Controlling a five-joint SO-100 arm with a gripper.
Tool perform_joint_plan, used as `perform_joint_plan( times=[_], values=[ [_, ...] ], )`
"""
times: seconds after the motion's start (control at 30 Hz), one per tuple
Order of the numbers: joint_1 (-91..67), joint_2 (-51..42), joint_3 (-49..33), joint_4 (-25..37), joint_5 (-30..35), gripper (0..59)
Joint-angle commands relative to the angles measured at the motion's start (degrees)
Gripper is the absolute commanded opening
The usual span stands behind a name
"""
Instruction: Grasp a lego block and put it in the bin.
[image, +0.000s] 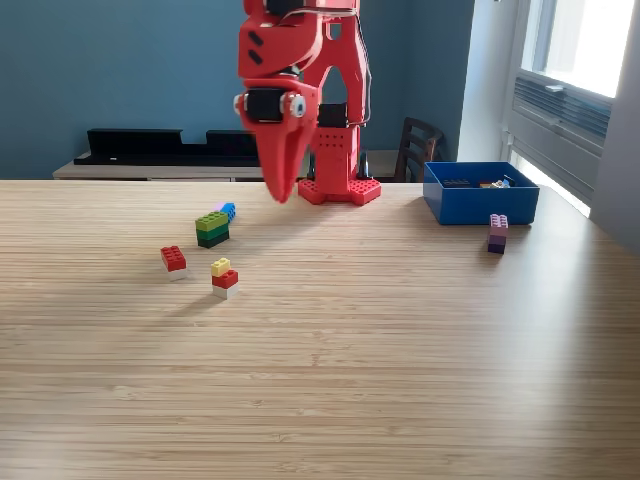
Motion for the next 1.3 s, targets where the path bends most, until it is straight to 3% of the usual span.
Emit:
perform_joint_plan(
  times=[0.03,0.23,0.4,1.1,1.3],
  values=[
    [8.0,4.39,0.18,-3.16,1.85,5.2],
    [10.72,4.22,2.46,-6.68,1.67,15.8],
    [11.95,4.04,4.13,-9.23,2.37,20.3],
    [12.66,3.6,5.19,-10.63,3.16,20.7],
    [14.41,-4.75,0.62,-10.37,3.25,21.0]
  ],
)
